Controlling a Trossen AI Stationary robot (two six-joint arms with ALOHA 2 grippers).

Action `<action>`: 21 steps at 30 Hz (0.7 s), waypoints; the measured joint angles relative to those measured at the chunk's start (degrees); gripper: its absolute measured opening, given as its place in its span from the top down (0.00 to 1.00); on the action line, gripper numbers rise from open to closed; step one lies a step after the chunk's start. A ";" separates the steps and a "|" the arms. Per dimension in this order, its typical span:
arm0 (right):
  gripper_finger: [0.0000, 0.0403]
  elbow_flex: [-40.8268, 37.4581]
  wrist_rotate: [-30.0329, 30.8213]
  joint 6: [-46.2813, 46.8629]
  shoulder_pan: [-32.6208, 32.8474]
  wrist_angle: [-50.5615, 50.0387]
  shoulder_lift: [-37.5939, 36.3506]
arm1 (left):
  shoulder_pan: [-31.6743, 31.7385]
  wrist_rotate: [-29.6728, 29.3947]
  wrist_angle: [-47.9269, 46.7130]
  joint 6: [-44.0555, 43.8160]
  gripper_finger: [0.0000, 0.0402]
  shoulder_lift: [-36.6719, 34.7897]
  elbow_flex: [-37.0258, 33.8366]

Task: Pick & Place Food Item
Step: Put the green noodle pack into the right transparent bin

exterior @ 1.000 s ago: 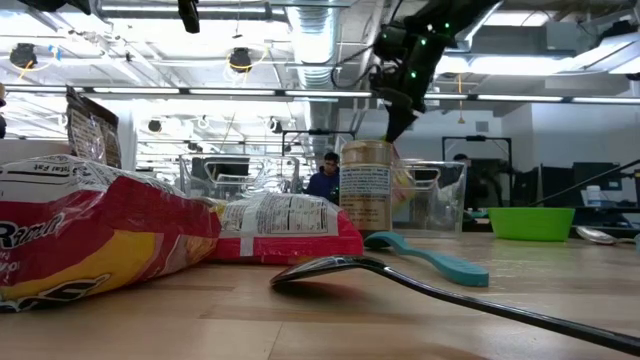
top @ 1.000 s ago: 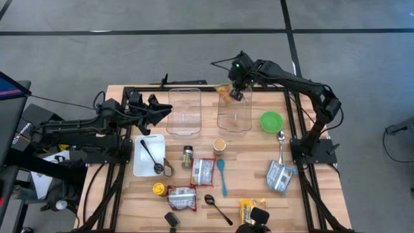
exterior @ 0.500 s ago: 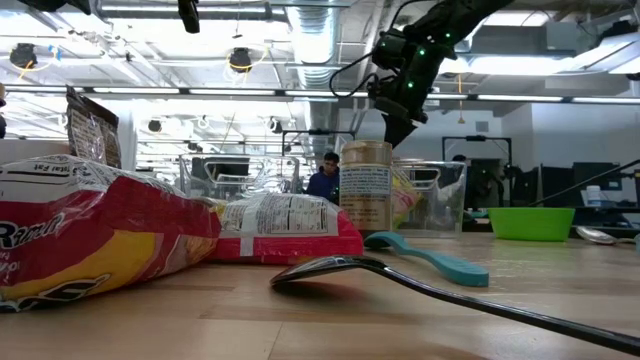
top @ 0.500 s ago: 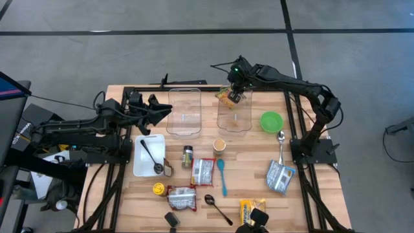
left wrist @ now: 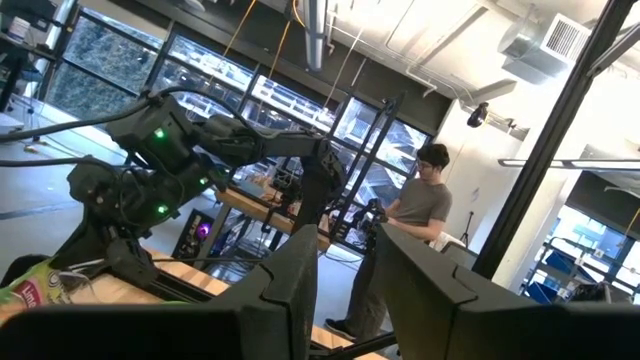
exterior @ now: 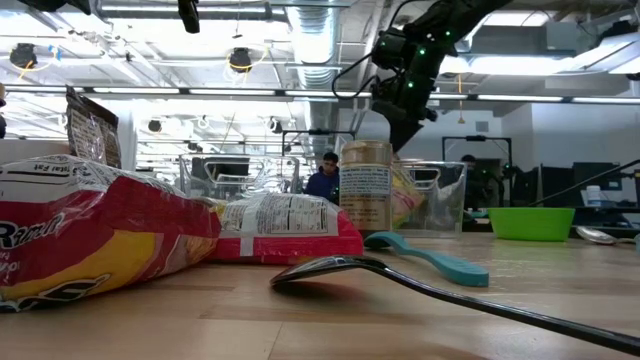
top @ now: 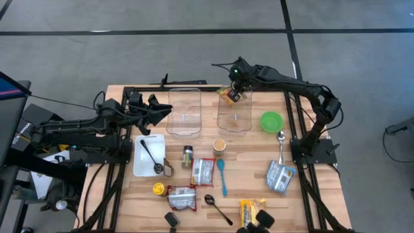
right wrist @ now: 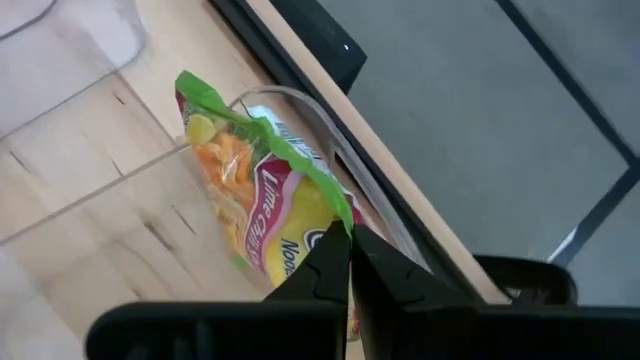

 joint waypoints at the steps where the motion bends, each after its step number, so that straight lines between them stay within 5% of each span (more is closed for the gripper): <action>1: 1.00 0.00 0.03 0.84 0.00 -0.22 0.00 | 0.00 0.01 0.00 -0.01 0.75 -0.01 0.00; 21: 1.00 0.01 3.17 6.63 1.14 2.38 -1.25 | 0.00 0.00 0.10 -0.18 0.75 3.01 0.04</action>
